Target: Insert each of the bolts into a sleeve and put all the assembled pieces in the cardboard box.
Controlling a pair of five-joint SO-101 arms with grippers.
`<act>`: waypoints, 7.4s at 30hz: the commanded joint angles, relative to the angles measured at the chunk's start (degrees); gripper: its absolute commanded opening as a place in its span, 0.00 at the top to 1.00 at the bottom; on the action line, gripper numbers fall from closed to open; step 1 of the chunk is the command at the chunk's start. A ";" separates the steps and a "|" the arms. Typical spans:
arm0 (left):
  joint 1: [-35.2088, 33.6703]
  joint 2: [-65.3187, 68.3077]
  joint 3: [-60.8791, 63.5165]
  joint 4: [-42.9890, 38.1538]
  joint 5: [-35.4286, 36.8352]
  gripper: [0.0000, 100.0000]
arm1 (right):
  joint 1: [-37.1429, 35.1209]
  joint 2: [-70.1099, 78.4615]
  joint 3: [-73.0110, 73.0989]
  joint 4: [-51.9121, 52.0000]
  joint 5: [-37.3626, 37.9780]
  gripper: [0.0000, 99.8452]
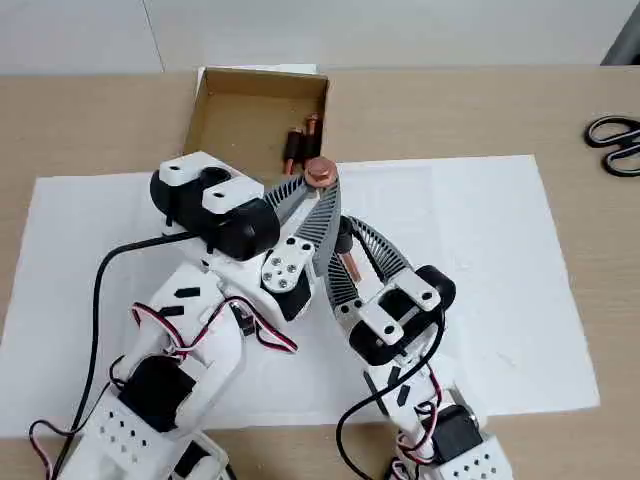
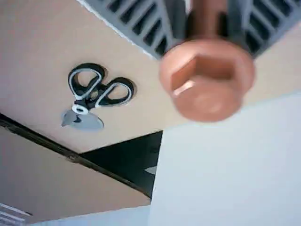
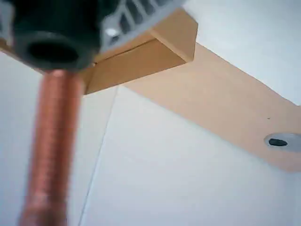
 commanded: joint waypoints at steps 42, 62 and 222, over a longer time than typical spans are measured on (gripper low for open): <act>1.85 -1.32 4.26 8.62 -4.66 0.86 | 0.48 -0.92 -3.96 -1.10 0.44 1.00; 1.93 -1.32 4.53 12.84 -10.73 0.86 | 0.48 -0.92 -3.96 -1.10 0.44 1.00; -41.23 -40.62 47.08 8.35 -10.02 0.99 | 2.42 162.42 -154.20 26.42 -16.79 0.99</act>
